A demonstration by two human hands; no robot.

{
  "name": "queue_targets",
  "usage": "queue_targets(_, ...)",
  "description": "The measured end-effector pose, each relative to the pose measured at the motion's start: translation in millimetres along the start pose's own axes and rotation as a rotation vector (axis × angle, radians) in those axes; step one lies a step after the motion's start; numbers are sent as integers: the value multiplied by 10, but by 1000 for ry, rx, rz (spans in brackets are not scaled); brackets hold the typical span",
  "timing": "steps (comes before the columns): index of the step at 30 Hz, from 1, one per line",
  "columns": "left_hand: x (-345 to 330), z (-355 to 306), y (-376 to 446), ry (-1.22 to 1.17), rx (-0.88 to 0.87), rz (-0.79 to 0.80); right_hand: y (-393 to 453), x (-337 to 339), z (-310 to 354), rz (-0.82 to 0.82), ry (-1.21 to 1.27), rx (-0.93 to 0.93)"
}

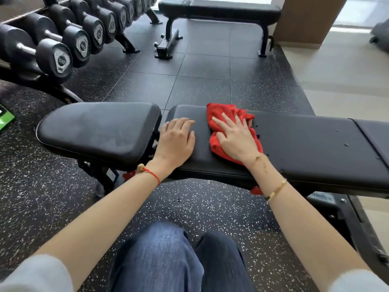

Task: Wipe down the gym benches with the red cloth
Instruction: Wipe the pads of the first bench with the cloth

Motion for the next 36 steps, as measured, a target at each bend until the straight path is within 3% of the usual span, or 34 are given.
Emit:
queue_targets(4,-122,-119,1,-3,-15,23,-527,63,-149,-48,53,87)
queue_targets(9,-144,-111,-11,2,-10,21,-488,244,-780,-52,-11,-112)
queue_targets(12,-146,-130,-19,-8,2,8,-242,244,-782,-8,-38,-223)
queue_targets(18,-156,-112,-21,-15,6,15,-379,72,-97,-26,-4,46)
queue_targets(22,-156,-85,-40,-31,-12,25,-743,164,-311,-77,36,61)
queue_targets(29,-161,-92,-57,-30,-4,35,-334,330,-1085,-20,-21,-330)
queue_targets(36,-160,-82,-41,-28,-11,17,-265,99,-222,-7,-2,2)
Point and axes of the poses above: each hand's wrist, its own y-axis towards the middle knuckle, its own x-axis out of the back of the hand, z = x × y, the point moved 5 cm from there along y, towards the middle knuckle, and after that the axes turned 5 degrees about x, right-handed, at the moved point
